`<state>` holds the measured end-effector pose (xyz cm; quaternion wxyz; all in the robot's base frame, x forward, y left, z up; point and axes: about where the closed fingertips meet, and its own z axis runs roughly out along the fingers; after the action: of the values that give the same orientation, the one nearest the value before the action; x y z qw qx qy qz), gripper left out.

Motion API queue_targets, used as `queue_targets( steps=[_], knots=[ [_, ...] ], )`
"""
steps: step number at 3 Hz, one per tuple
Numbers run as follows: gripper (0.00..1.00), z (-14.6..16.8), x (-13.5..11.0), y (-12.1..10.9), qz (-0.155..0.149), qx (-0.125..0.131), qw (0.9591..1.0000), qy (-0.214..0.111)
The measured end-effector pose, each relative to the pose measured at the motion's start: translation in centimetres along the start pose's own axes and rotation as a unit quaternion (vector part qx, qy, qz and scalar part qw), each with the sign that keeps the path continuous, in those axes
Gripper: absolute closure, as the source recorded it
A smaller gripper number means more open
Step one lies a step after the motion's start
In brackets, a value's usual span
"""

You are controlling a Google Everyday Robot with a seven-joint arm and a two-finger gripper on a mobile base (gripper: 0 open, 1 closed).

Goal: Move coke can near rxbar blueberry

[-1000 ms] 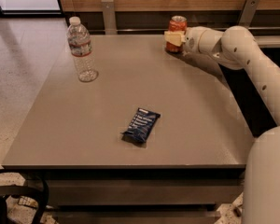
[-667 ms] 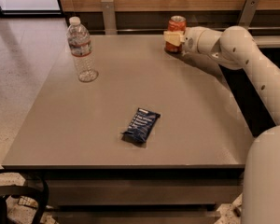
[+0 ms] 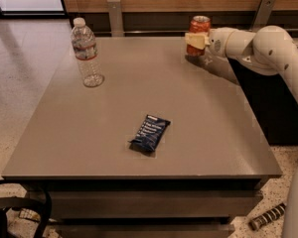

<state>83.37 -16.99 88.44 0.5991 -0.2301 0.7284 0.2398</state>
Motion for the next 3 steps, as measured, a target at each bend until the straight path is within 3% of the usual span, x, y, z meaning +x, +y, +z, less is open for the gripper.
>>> queue_targets(
  steps=[1,3],
  knots=[
    [1.00,-4.1,-0.6,0.5,-0.006,0.008,0.9999,-0.013],
    [1.00,-11.8,0.1,3.9,-0.036,-0.015,0.9992,-0.008]
  ],
)
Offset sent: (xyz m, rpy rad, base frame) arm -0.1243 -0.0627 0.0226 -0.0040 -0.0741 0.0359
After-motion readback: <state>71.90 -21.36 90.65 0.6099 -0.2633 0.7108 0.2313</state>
